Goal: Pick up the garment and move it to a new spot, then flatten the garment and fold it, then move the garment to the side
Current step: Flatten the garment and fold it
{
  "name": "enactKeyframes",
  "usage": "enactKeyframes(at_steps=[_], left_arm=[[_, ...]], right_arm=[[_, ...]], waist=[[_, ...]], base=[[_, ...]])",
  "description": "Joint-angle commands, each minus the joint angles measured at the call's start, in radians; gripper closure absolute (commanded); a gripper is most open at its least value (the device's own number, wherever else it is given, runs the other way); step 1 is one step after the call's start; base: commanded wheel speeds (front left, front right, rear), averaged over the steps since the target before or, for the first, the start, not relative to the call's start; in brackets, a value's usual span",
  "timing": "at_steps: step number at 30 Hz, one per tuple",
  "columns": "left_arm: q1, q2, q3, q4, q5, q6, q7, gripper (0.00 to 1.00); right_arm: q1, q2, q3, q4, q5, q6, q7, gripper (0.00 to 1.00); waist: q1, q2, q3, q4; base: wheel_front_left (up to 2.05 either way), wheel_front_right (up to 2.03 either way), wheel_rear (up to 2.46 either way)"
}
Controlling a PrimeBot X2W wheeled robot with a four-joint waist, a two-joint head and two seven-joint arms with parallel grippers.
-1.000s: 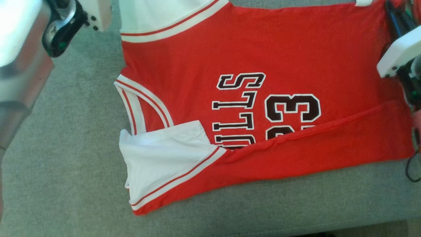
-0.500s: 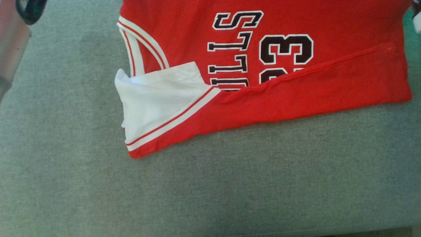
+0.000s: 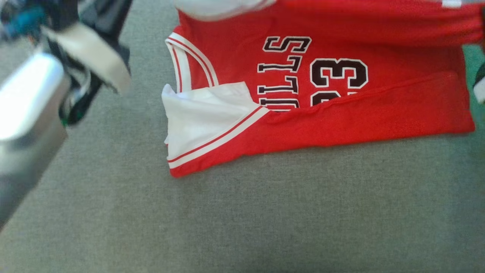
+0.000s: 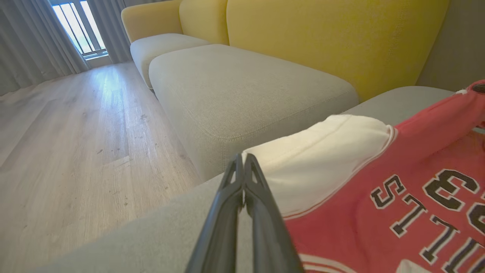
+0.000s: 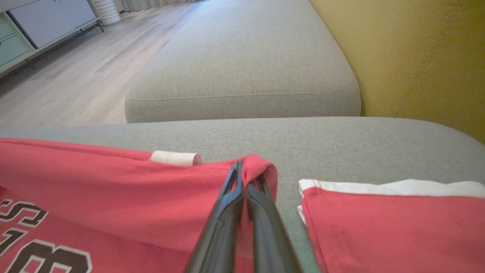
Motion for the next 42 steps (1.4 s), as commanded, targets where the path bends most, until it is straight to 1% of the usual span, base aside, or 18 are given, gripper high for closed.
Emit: enactKeyframes(at_steps=[1,4,8,12,14,17,23,24,25,26,27,28,29,33,37,39,40,42], left_arm=[[-0.019,0.057,0.035,-0.032,-0.005,0.014,-0.013,1.00],[0.082,0.106,0.034,-0.148,-0.025,0.064,-0.025,1.00],[0.210,0.169,0.030,-0.307,-0.042,0.146,-0.037,1.00],[0.318,0.207,0.011,-0.428,-0.050,0.222,-0.040,1.00],[0.365,0.212,0.002,-0.464,-0.058,0.252,-0.044,1.00],[0.424,0.206,-0.012,-0.492,-0.071,0.281,-0.057,1.00],[0.488,0.180,-0.033,-0.488,-0.078,0.309,-0.085,1.00],[0.500,0.170,-0.038,-0.480,-0.079,0.310,-0.093,1.00],[0.505,0.164,-0.039,-0.475,-0.080,0.311,-0.097,1.00],[0.510,0.157,-0.038,-0.470,-0.084,0.312,-0.104,1.00],[0.515,0.150,-0.037,-0.463,-0.085,0.314,-0.110,0.82],[0.521,0.143,-0.035,-0.455,-0.085,0.318,-0.116,0.25],[0.528,0.135,-0.029,-0.449,-0.087,0.324,-0.125,0.00],[0.576,0.099,0.000,-0.422,-0.088,0.364,-0.155,0.00],[0.658,0.051,0.064,-0.409,-0.081,0.421,-0.169,0.00],[0.705,0.020,0.120,-0.421,-0.053,0.449,-0.170,0.00],[0.705,0.020,0.120,-0.421,-0.053,0.449,-0.170,0.00],[0.756,-0.008,0.169,-0.431,-0.001,0.477,-0.170,0.00]], right_arm=[[0.025,-0.036,0.002,-0.035,0.008,-0.001,-0.007,1.00],[0.087,-0.053,-0.012,-0.059,0.027,-0.001,-0.006,1.00],[0.158,-0.059,-0.035,-0.089,0.036,-0.001,0.004,1.00],[0.213,-0.057,-0.059,-0.110,0.036,-0.001,0.015,1.00],[0.235,-0.053,-0.071,-0.117,0.034,-0.001,0.022,1.00],[0.265,-0.044,-0.082,-0.125,0.028,-0.001,0.038,1.00],[0.309,-0.030,-0.095,-0.135,0.017,-0.001,0.067,1.00],[0.320,-0.023,-0.098,-0.133,0.015,-0.001,0.075,0.95],[0.326,-0.019,-0.098,-0.129,0.013,-0.001,0.081,0.62],[0.332,-0.013,-0.097,-0.127,0.014,-0.001,0.086,0.18],[0.337,-0.008,-0.099,-0.125,0.013,-0.001,0.087,0.00],[0.343,-0.001,-0.105,-0.122,0.010,-0.001,0.083,0.00],[0.351,0.007,-0.110,-0.122,0.008,-0.001,0.078,0.00],[0.401,0.045,-0.139,-0.132,-0.010,-0.001,0.043,0.00],[0.469,0.109,-0.163,-0.142,-0.038,-0.001,0.004,0.00],[0.495,0.146,-0.177,-0.144,-0.053,-0.001,-0.011,0.00],[0.495,0.146,-0.177,-0.144,-0.053,-0.001,-0.011,0.00],[0.515,0.181,-0.189,-0.144,-0.066,-0.001,-0.025,0.00]], waist=[[0.0001,0.0000,-0.016,0.010],[0.0001,0.0000,-0.031,0.014],[0.0001,0.0000,-0.040,0.015],[0.0001,0.0000,-0.038,0.015],[0.0001,0.0000,-0.035,0.015],[0.0001,0.0000,-0.027,0.014],[0.0001,0.0000,-0.016,0.014],[0.0001,0.0000,-0.019,0.014],[0.0001,0.0000,-0.022,0.014],[0.0001,0.0000,-0.028,0.014],[0.0001,0.0000,-0.034,0.014],[0.0001,0.0000,-0.043,0.014],[0.0001,0.0000,-0.053,0.013],[0.0001,0.0000,-0.106,0.006],[0.0001,0.0000,-0.171,-0.004],[0.0001,0.0000,-0.199,-0.007],[0.0001,0.0000,-0.199,-0.007],[0.0001,0.0000,-0.224,-0.007]], base=[[0.00,0.00,0.00],[0.00,0.00,0.00],[0.00,0.00,0.00],[0.00,0.00,0.00],[0.00,0.00,0.00],[0.00,0.00,0.00],[0.00,0.00,0.00],[0.00,0.00,0.00],[0.00,0.00,0.00],[0.00,0.00,0.00],[0.00,0.00,0.00],[0.00,0.00,0.00],[0.00,0.00,0.00],[0.00,0.00,0.00],[0.00,0.00,0.00],[0.00,0.00,0.00],[0.00,0.00,0.00],[0.00,0.00,0.00]])
